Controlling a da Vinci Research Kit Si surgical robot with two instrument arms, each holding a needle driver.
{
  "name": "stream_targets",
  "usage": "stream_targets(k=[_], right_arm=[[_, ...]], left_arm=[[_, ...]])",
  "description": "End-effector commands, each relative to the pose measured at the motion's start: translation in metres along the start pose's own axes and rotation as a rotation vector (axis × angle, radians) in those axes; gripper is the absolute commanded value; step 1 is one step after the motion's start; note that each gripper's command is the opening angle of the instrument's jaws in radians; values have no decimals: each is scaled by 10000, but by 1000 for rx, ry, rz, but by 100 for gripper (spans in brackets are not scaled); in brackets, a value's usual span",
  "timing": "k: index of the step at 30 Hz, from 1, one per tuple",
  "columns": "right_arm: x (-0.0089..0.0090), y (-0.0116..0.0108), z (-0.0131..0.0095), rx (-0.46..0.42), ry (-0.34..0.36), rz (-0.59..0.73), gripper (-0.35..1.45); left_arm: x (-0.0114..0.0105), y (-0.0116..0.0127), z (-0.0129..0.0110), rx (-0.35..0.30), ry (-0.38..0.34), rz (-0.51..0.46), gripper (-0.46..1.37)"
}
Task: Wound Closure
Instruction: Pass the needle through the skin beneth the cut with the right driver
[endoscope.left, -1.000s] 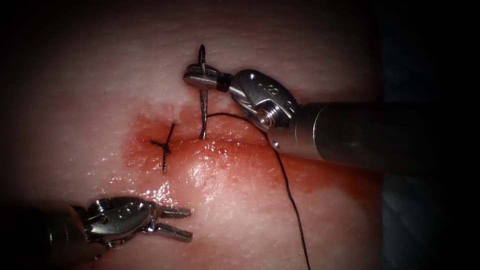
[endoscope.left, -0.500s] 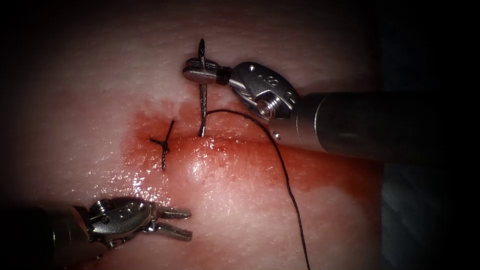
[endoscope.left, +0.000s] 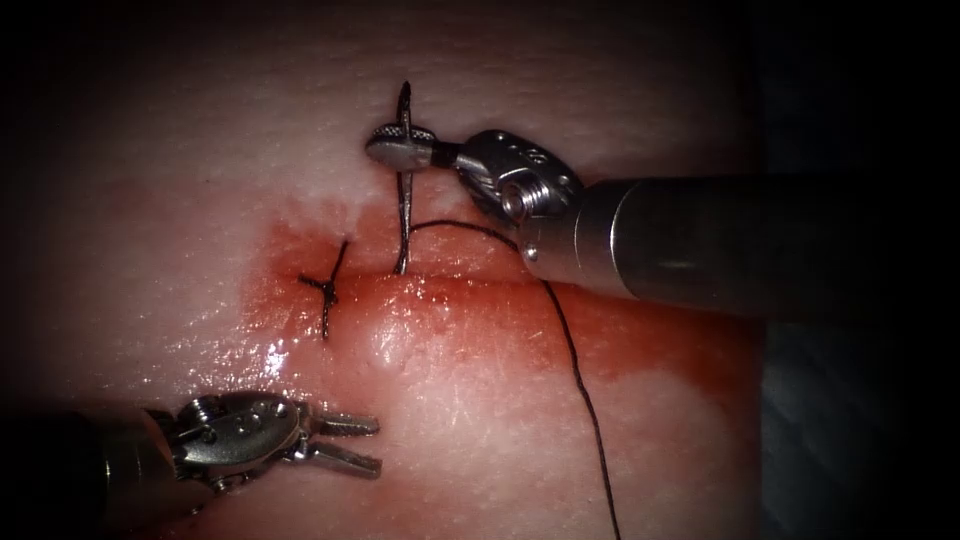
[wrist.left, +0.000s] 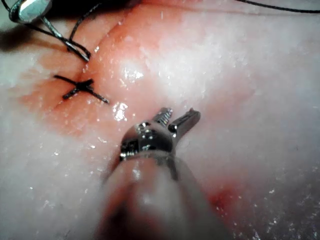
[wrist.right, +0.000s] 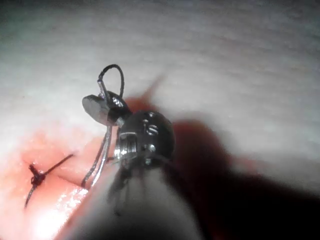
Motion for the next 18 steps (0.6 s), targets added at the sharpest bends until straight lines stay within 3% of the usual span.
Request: stream_targets(k=[1,4,6,9,13,18], right_arm=[[-1,0,1,15,17,31,-35],[-7,-3,1,12,29,182,-35],[-12,-8,2,2,36,354,-35],[-17,-14,4,4,36,360,-35],[-28,-21,6,-17,35,599,-35],[-42,-25,10,-39,-15,630,-35]], left_arm=[[0,0,0,-4,0,0,19],[0,0,0,-4,0,0,19],[0,0,0,-4,-1,0,19],[0,0,0,-2,-3,0,19],[0,0,-1,-2,-4,-5,19],[1,0,-1,-3,-4,-6,19]])
